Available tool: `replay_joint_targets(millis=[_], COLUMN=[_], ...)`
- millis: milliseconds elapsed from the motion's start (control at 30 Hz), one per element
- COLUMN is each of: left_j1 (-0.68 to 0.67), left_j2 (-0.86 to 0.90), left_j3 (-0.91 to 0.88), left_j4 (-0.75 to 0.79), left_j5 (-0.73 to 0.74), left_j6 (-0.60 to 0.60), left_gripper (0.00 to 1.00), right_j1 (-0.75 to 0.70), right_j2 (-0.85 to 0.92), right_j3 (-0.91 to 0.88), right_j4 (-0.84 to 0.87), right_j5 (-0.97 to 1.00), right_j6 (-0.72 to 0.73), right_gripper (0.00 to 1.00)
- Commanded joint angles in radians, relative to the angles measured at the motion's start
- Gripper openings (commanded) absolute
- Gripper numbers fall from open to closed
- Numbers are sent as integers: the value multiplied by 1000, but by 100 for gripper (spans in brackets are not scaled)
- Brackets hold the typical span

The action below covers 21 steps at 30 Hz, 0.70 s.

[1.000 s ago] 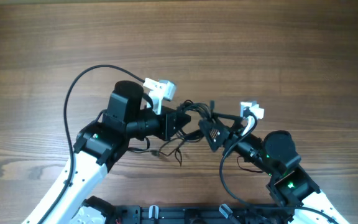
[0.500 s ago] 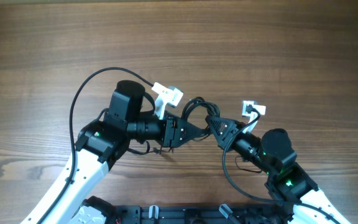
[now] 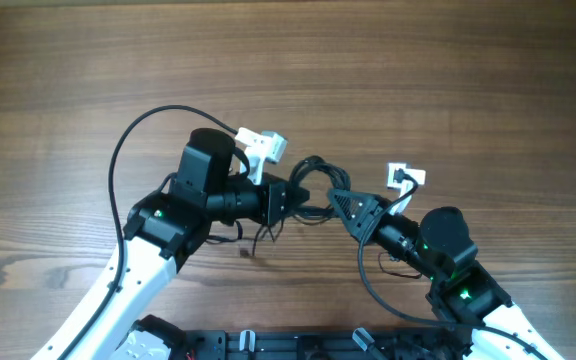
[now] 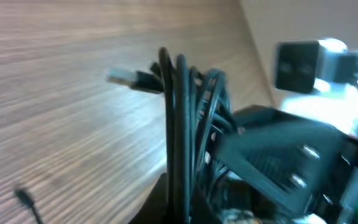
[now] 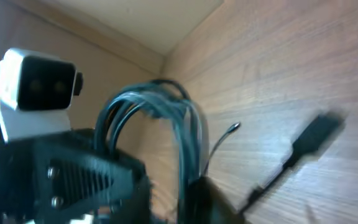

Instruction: Untangle cables

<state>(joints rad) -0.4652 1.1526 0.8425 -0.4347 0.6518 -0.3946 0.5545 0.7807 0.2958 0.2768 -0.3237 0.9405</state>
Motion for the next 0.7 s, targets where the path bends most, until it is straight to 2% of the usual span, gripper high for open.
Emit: replay_joint_targets(millis=[0, 67, 167, 267, 333, 500, 567, 600, 667], left_j1=[3, 3, 2, -23, -53, -119, -122, -122, -122], left_j2=[7, 7, 7, 7, 7, 7, 7, 7, 7], left_j3=[7, 7, 7, 7, 7, 7, 7, 7, 7], left_j4=[4, 3, 5, 3, 8, 63, 66, 70, 76], left_j5=[-130, -161, -171, -147, -148, -148, -148, -148, -148], left_j6=[-48, -48, -63, -63, -87, -139, -168, -181, -190], left_gripper=[4, 4, 4, 4, 4, 4, 4, 4, 4], right_j1=[-6, -19, -19, -19, -19, -19, -19, -19, -19], right_j2=[-23, -48, -57, -57, -57, -1, 14, 21, 21], right_j3=[11, 45, 107, 114, 114, 114, 114, 114, 114], right_j4=[-53, -150, -261, -254, -256, -268, -268, -266, -261], right_j5=[-13, -11, 56, 128, 152, 154, 123, 102, 98], right_j6=[-270, -304, -443, -527, -571, -574, -573, -573, -566], right_gripper=[60, 71, 70, 67, 59, 36, 34, 29, 6])
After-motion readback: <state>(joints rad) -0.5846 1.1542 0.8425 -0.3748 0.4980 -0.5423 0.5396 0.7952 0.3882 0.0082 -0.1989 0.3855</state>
